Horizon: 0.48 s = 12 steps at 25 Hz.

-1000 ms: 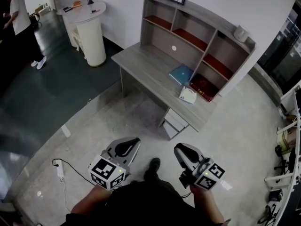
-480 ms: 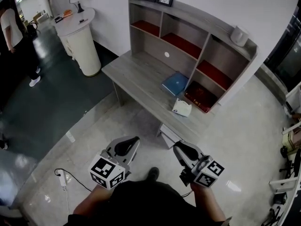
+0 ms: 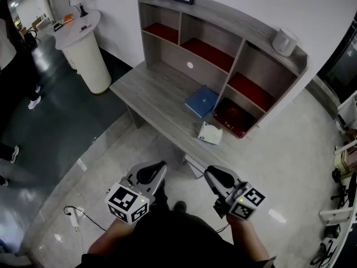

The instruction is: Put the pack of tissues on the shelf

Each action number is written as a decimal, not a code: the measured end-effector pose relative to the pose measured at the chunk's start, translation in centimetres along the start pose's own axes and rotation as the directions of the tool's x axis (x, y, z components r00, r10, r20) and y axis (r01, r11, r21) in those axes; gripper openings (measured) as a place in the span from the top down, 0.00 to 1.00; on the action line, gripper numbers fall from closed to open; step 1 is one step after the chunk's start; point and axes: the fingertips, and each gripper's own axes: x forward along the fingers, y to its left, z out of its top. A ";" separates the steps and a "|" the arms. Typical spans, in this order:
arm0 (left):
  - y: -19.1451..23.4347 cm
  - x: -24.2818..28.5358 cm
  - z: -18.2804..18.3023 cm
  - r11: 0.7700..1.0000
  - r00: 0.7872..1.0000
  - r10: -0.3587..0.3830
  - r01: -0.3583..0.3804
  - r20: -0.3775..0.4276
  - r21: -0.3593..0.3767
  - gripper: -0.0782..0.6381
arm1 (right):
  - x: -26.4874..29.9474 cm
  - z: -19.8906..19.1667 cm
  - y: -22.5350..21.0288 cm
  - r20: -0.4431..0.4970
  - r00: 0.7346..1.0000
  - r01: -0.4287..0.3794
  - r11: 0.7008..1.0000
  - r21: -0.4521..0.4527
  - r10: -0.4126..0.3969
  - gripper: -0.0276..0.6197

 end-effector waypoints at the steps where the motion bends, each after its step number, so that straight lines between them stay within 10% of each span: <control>1: 0.6 0.7 0.1 1.000 1.000 -0.006 0.006 0.000 0.002 0.86 | 0.5 0.1 -0.6 -0.003 1.000 0.006 1.000 0.000 -0.006 0.92; 12: 10.3 10.3 3.5 0.991 0.992 -0.129 0.130 -0.009 0.039 0.86 | 8.9 4.3 -9.1 0.022 0.993 0.116 0.993 0.004 -0.116 0.89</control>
